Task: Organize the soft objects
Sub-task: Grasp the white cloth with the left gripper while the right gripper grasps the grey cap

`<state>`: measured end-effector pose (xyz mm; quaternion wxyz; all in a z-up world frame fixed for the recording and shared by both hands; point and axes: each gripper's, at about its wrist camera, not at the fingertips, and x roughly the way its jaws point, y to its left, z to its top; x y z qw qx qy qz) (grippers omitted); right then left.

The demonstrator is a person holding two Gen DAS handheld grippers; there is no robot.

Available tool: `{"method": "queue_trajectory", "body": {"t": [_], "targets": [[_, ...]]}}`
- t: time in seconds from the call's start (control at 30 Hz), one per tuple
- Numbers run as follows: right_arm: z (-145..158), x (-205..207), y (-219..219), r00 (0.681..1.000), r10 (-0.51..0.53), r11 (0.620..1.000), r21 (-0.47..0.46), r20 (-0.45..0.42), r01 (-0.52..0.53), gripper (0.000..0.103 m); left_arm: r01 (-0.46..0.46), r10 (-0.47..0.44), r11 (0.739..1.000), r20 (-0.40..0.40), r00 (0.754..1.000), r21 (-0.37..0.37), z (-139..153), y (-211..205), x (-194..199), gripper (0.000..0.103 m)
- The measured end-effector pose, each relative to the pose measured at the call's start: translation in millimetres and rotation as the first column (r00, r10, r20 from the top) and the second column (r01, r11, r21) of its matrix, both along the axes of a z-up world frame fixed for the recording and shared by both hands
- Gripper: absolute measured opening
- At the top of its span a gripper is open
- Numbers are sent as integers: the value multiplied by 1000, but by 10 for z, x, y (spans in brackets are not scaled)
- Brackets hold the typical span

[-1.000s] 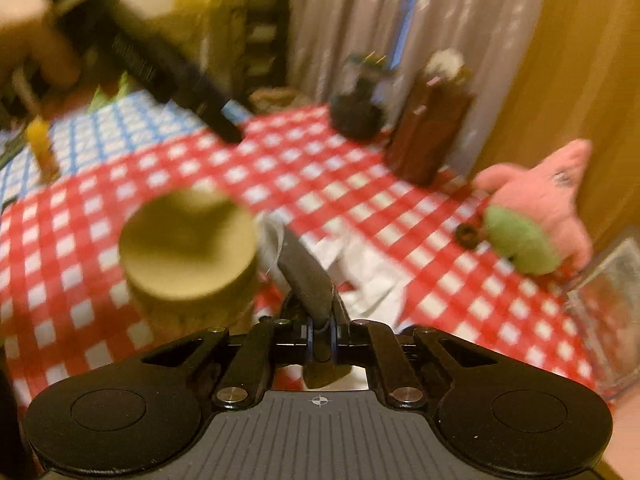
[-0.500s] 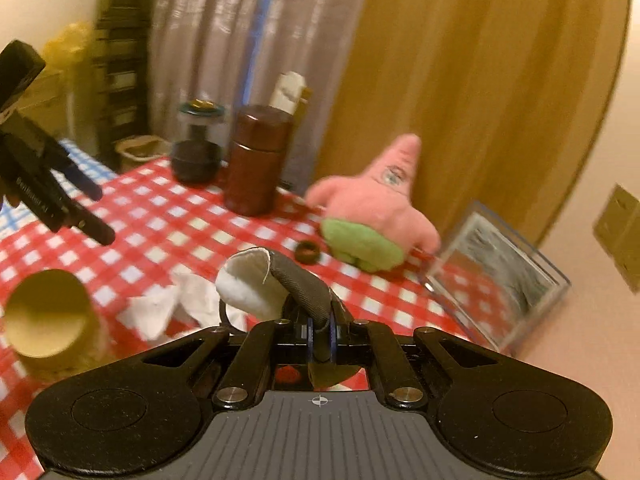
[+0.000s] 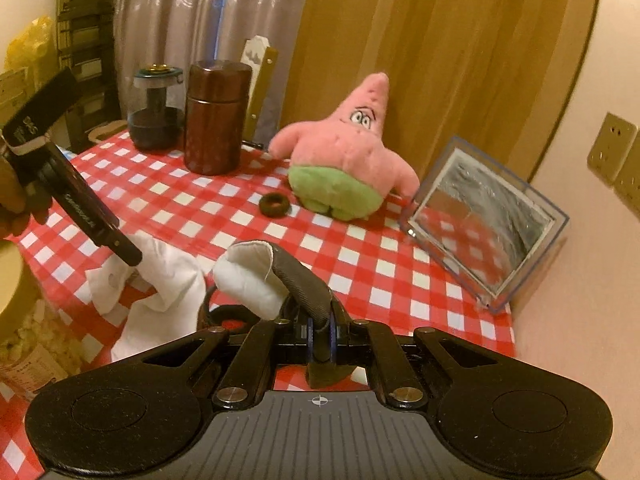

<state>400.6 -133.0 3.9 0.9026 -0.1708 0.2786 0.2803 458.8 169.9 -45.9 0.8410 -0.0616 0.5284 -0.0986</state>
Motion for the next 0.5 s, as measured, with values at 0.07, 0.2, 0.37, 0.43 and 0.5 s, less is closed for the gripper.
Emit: {"method": "queue_trajectory", "body": {"t": [0.07,0.2,0.37,0.43,0.5], "targets": [[-33,31,-7,1000,-7,1000,3,-5,7,7,2,-2,1000,-21,1000,-11,-67,-17,81,80],[-91,84,4,1000,-8,1000,4,-14,8,7,6,-6,1000,-44,999,-5,-157,-77,190,63],[-132,104,12,1000,-10,1000,7,-20,10,7,57,-51,996,-78,996,71,-239,-184,222,31],[-126,108,7,1000,-10,1000,12,-21,10,7,67,-60,995,-92,994,77,-265,-202,219,18],[-109,89,-2,1000,-11,1000,17,-21,11,7,57,-51,996,-94,994,65,-252,-193,204,10]]}}
